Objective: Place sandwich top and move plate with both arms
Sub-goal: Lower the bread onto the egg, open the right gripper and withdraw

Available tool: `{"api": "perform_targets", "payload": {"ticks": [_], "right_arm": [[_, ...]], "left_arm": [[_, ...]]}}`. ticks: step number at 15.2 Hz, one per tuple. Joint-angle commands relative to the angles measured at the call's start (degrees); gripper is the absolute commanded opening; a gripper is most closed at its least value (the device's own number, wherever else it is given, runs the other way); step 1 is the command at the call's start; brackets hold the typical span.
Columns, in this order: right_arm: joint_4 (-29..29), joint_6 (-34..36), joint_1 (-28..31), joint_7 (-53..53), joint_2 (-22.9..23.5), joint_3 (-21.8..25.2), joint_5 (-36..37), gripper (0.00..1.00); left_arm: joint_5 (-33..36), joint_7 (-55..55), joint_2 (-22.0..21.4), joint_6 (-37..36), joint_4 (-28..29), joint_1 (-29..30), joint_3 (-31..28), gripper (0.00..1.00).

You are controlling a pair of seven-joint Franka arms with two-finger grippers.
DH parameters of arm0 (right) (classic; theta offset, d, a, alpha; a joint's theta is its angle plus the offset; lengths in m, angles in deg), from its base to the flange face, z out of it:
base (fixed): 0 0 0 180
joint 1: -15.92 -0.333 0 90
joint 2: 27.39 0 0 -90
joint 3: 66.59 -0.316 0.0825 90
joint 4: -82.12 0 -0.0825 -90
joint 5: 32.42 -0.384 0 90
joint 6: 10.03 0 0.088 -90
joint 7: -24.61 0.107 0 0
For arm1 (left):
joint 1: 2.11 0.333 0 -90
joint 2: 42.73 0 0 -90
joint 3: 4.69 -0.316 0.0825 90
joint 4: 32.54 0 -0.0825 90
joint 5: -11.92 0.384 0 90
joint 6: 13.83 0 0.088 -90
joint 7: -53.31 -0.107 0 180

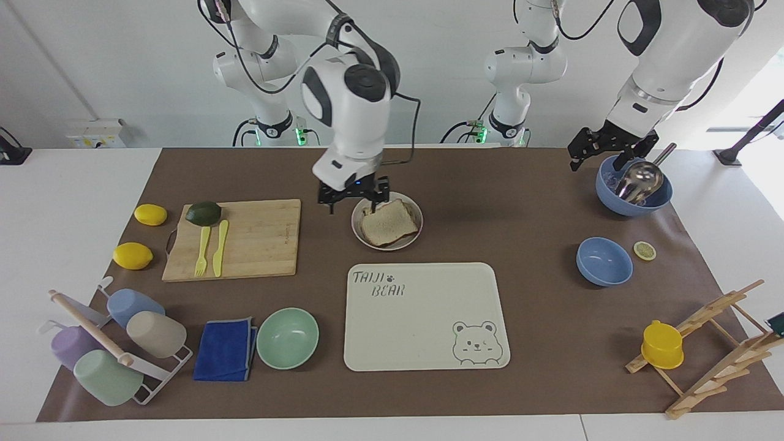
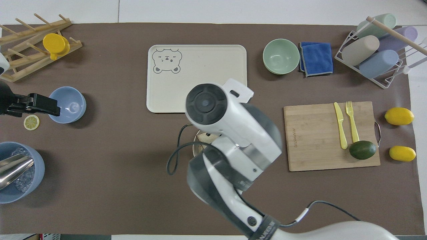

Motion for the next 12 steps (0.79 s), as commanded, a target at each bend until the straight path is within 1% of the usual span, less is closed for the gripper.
{"api": "perform_targets", "payload": {"ticks": [1, 2, 3, 4, 5, 7, 9, 10, 12], "right_arm": [[0.8, 3.3, -0.1, -8.3, -3.6, 10.9, -7.1, 1.0], [1.0, 4.8, -0.2, -8.8, -5.8, 14.0, -7.9, 1.0], [0.9, 6.1, 0.3, -9.5, -7.9, 16.1, -8.3, 1.0], [0.9, 7.0, 1.1, -10.7, -9.2, 17.2, -8.5, 1.0], [0.6, 8.2, 2.5, -12.0, -10.3, 17.2, -8.2, 1.0], [-0.3, 9.7, 3.4, -13.6, -10.6, 16.9, -6.0, 1.0], [1.7, 9.3, 5.3, -14.8, -11.6, 17.0, -5.8, 1.0], [4.2, 8.7, 5.9, -15.0, -12.7, 17.0, -5.8, 1.0], [5.5, 7.4, 7.4, -18.6, -13.1, 17.0, -5.8, 1.0]], "left_arm": [[-0.4, 6.1, -7.7, 8.0, 13.9, -6.7, -0.3, 1.0], [-0.7, 7.5, -8.5, 10.4, 17.0, -9.3, -0.3, 1.0], [-1.9, 9.4, -8.4, 11.9, 18.8, -11.1, -0.3, 1.0], [-3.5, 11.4, -8.2, 13.8, 20.2, -13.0, -0.3, 1.0], [-4.6, 13.1, -8.3, 16.3, 22.3, -14.5, -0.3, 1.0], [-6.9, 16.5, -7.9, 22.0, 26.4, -18.8, -0.3, 1.0], [-9.8, 19.6, -6.8, 29.3, 30.9, -21.4, -0.3, 1.0], [-12.0, 19.5, -6.2, 32.3, 32.6, -22.7, -0.3, 1.0], [-16.5, 19.5, -2.7, 39.6, 34.9, -25.2, -0.3, 1.0]]}}
